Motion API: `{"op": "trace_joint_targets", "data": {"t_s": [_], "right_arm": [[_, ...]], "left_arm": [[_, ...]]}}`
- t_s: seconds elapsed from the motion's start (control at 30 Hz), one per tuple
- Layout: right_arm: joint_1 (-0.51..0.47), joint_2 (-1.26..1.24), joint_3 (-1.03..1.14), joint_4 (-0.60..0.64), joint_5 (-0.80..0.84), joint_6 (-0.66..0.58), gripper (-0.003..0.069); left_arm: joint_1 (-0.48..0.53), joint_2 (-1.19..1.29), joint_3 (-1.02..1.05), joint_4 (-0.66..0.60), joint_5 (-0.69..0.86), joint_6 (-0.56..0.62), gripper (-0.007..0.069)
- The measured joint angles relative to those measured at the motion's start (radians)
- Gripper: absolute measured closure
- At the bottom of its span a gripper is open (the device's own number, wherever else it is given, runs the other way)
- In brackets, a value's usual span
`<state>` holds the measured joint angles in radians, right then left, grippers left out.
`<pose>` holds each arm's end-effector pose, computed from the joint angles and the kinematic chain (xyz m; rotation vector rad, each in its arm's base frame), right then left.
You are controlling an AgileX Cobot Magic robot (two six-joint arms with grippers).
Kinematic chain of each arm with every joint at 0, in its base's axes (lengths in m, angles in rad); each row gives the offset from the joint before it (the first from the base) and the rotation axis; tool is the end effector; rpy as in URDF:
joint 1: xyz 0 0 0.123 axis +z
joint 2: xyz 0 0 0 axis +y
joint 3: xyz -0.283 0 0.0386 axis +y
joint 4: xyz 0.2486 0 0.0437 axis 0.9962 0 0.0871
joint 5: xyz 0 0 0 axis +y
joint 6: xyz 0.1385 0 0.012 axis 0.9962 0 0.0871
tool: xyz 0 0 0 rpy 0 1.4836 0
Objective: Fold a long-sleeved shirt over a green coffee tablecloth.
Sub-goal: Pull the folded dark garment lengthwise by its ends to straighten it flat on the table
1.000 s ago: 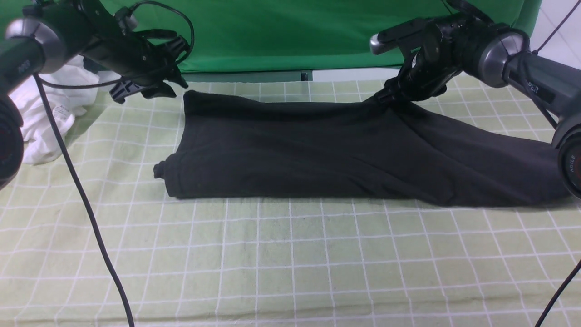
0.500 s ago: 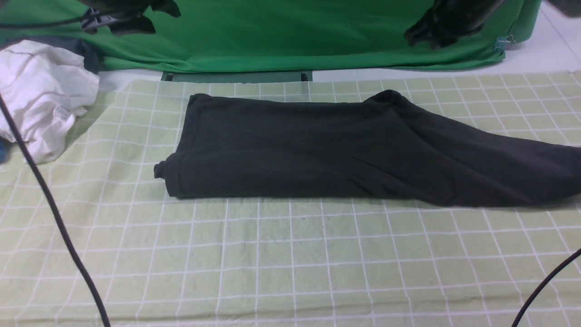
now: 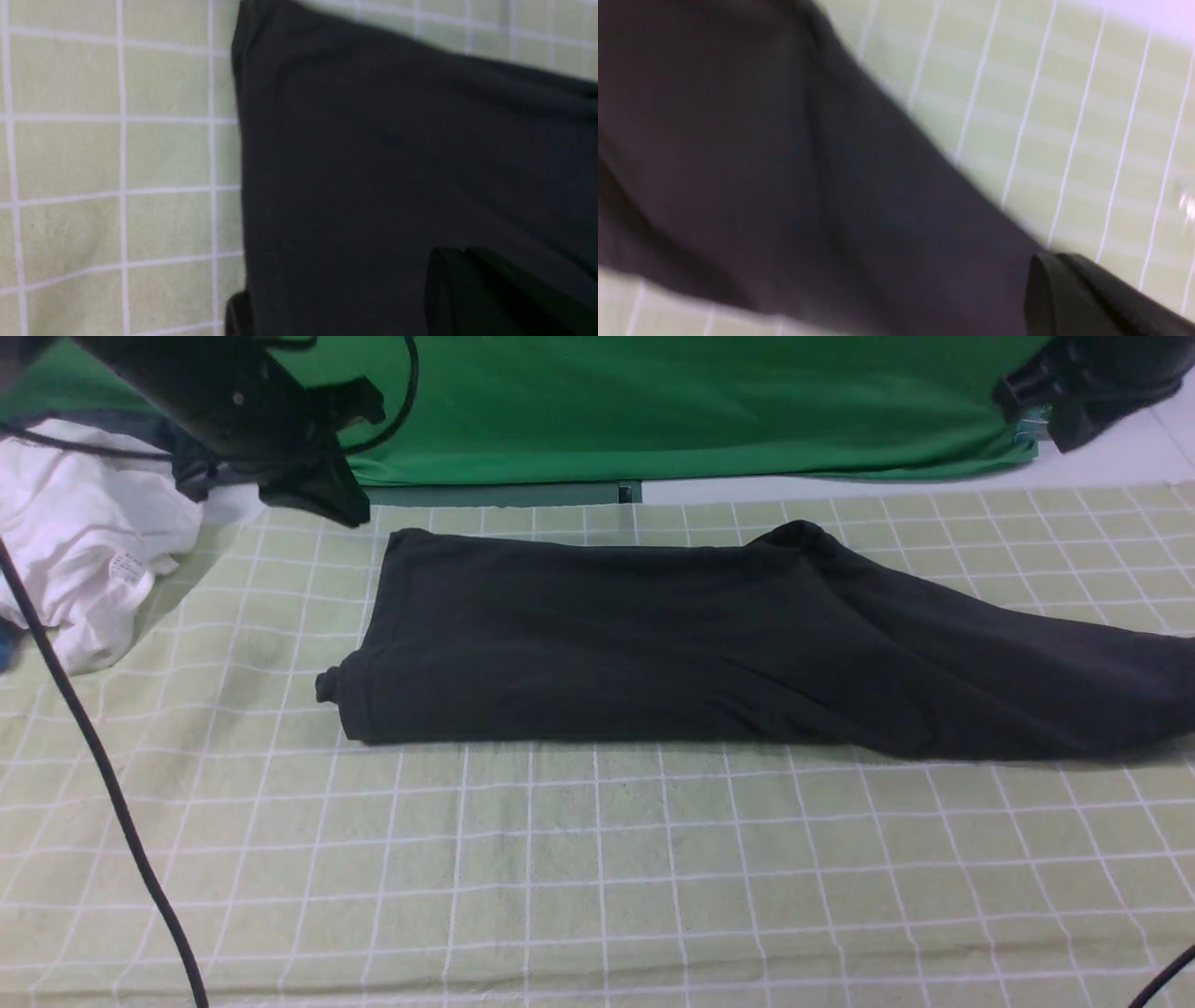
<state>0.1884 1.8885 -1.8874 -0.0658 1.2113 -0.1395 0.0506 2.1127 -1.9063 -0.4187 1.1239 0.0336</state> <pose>0.4274 0.0728 0.2980 -0.4519 2.6555 -0.0751 0.4792 -0.0268 0.2165 -0.1884 2.7438 -0.5481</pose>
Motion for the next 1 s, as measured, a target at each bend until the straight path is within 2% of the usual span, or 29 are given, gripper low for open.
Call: {"op": "trace_joint_targets", "data": {"t_s": [0.2, 0.33, 0.43, 0.5, 0.63, 0.67, 0.7, 0.77, 0.83, 0.9, 0.93, 1.0], "right_arm": [[-0.036, -0.063, 0.229, 0.01, 0.006, 0.01, 0.0666], [-0.135, -0.068, 0.358, 0.01, -0.021, 0.017, 0.0655], [-0.224, -0.068, 0.411, 0.01, -0.074, 0.024, 0.0601], [-0.293, -0.067, 0.432, 0.019, -0.119, 0.025, 0.0531], [-0.384, -0.04, 0.434, 0.066, -0.221, 0.009, 0.0342], [-0.387, -0.037, 0.434, 0.066, -0.224, 0.008, 0.0333], [-0.406, -0.012, 0.434, 0.097, -0.257, -0.004, 0.0266], [-0.411, 0.028, 0.434, 0.137, -0.281, -0.033, 0.0238], [-0.411, 0.066, 0.434, 0.174, -0.298, -0.058, 0.0271], [-0.411, 0.099, 0.434, 0.19, -0.315, -0.074, 0.0397], [-0.411, 0.102, 0.434, 0.191, -0.316, -0.077, 0.0414], [-0.411, 0.12, 0.434, 0.194, -0.33, -0.09, 0.0583]], "left_arm": [[-0.017, 0.109, 0.015, 0.0, -0.092, 0.003, 0.0613], [-0.021, 0.154, 0.015, -0.001, -0.113, 0.016, 0.0613], [-0.021, 0.158, 0.015, -0.001, -0.12, 0.027, 0.0613], [-0.021, 0.158, 0.015, -0.003, -0.122, 0.041, 0.0613], [-0.021, 0.158, 0.014, -0.009, -0.128, 0.052, 0.0613], [-0.021, 0.158, 0.014, -0.009, -0.128, 0.052, 0.0613], [-0.021, 0.158, 0.014, -0.009, -0.128, 0.052, 0.0613], [-0.021, 0.158, 0.014, -0.01, -0.128, 0.052, 0.0613], [-0.021, 0.158, 0.014, -0.012, -0.128, 0.053, 0.0613], [-0.021, 0.158, 0.014, -0.012, -0.127, 0.053, 0.0613], [-0.021, 0.158, 0.014, -0.012, -0.126, 0.053, 0.0613], [-0.021, 0.158, 0.014, -0.012, -0.124, 0.053, 0.0611]]}}
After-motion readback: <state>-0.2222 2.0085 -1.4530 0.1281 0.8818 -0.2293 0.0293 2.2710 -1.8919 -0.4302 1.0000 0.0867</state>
